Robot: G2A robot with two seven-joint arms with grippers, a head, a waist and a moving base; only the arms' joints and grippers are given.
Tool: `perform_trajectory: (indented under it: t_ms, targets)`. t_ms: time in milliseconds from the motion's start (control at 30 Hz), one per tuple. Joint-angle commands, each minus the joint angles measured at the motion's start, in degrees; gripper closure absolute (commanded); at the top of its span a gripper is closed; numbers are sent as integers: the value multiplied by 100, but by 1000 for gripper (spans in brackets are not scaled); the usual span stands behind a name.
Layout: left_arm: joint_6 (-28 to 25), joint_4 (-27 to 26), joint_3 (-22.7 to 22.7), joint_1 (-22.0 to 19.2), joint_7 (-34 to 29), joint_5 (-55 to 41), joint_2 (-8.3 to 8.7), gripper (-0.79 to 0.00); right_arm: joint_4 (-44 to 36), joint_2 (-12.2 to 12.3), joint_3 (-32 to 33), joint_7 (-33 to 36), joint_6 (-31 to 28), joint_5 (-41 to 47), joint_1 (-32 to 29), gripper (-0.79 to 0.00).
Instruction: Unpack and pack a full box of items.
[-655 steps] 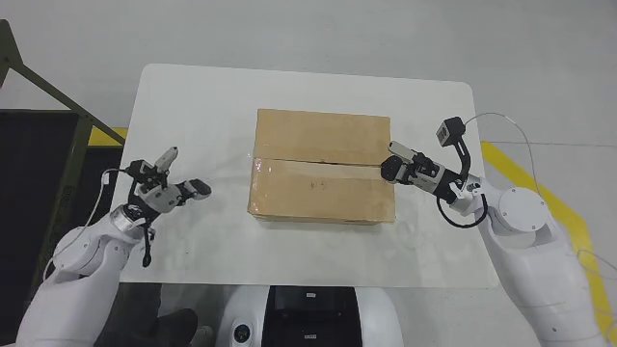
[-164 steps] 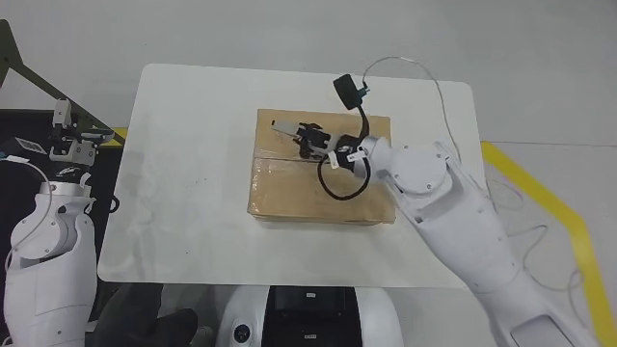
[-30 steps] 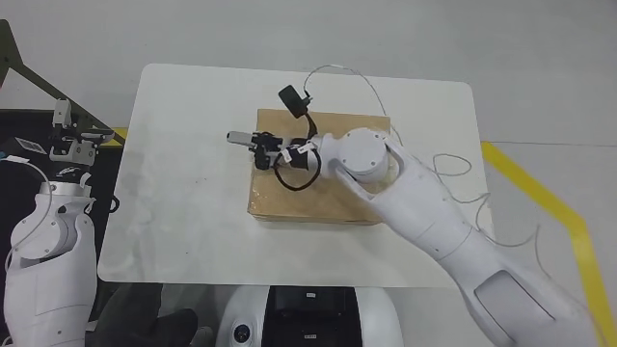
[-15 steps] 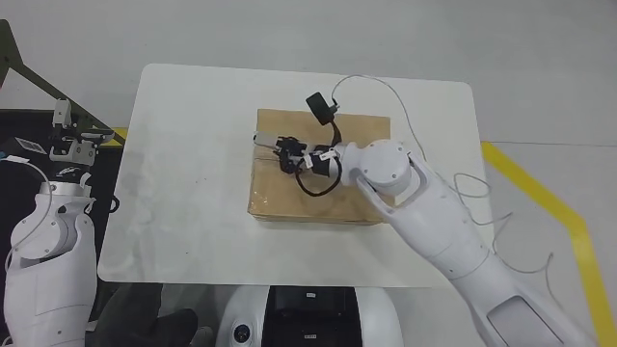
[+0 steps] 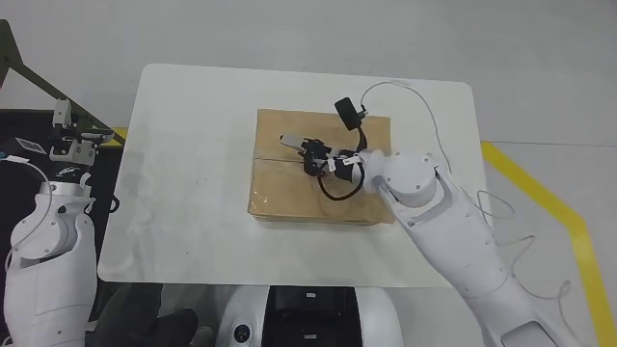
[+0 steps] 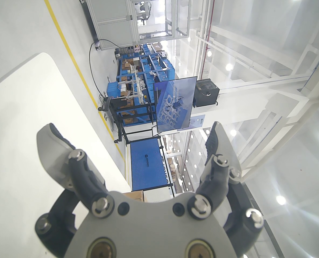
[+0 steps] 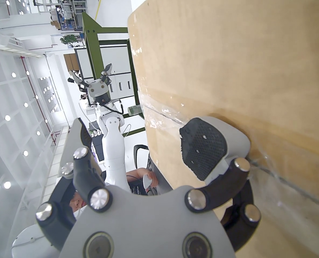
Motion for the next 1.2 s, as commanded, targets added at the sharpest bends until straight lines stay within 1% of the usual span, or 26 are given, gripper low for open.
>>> perform_trajectory:
  t_ms: [0, 333, 533, 833, 1167]
  targets:
    - [0, 0, 0, 0, 0, 0, 0, -785, -53, 25, 87, -1, 55, -25, -62, -785]
    - [0, 0, 0, 0, 0, 0, 0, -785, -549, 219, 766, 12, 554, -323, -511, -785]
    - [0, 0, 0, 0, 0, 0, 0, -785, -838, 317, 1061, 77, 775, -487, -772, -785]
    - [0, 0, 0, 0, 0, 0, 0, -785, -1059, 410, 1393, 60, 1076, -546, -984, -785]
    - [0, 0, 0, 0, 0, 0, 0, -785, -1039, 468, 1730, -96, 1261, -371, -1097, -785]
